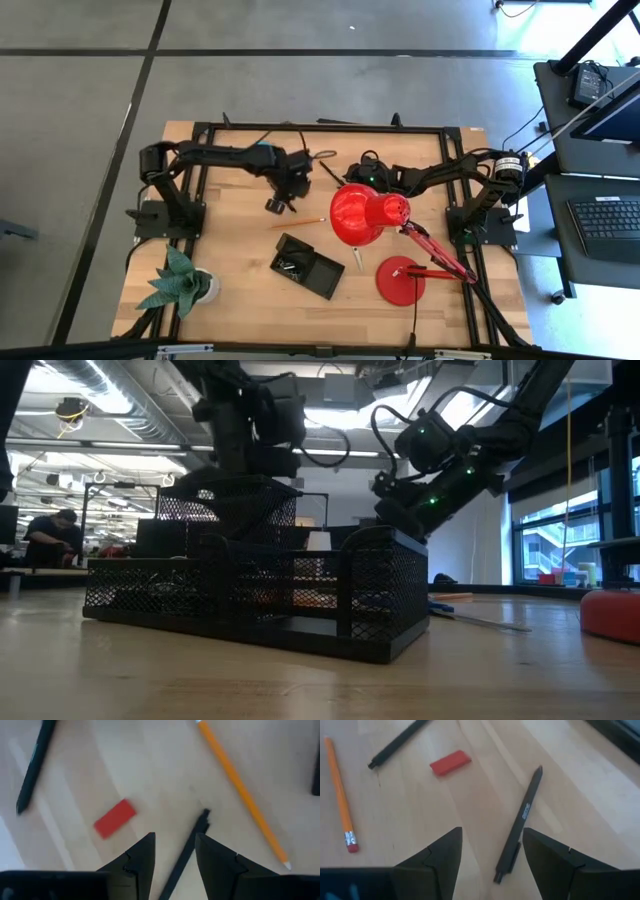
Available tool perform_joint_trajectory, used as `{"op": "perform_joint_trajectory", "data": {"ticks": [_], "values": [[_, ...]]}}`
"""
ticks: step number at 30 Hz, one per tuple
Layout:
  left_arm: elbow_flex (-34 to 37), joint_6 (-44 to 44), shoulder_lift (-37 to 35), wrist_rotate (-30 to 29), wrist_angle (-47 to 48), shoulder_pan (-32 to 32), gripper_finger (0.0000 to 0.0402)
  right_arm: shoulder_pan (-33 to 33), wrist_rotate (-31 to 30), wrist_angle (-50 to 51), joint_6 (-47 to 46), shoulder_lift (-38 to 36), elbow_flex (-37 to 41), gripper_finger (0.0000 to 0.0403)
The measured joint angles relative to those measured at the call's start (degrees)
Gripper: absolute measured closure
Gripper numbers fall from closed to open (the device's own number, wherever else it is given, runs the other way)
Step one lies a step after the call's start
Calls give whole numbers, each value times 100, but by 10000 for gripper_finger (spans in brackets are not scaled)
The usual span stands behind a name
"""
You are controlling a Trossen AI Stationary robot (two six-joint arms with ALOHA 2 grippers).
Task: Pick and place office supplies into organizer
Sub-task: Put the left black pen into the desk organizer
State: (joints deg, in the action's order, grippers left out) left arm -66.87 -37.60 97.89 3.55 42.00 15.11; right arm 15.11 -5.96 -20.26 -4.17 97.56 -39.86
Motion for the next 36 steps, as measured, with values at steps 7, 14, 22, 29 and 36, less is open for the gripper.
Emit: {"op": "perform_joint_trajectory", "data": {"ticks": [7, 14, 22, 29, 36], "values": [[186, -56, -7, -540, -26, -403, 266, 3, -2, 40, 3, 2, 0, 191], [699, -136, -4, -557, -541, -452, 272, 40, -3, 40, 31, 2, 0, 191], [710, -219, -4, -240, -750, -435, 276, 118, -4, 40, 18, 4, 0, 191], [710, -224, -4, -126, -757, -441, 277, 118, -4, 40, 29, 4, 0, 191], [714, -368, -2, -102, -774, -413, 277, 118, -4, 42, 18, 7, 0, 191]]}}
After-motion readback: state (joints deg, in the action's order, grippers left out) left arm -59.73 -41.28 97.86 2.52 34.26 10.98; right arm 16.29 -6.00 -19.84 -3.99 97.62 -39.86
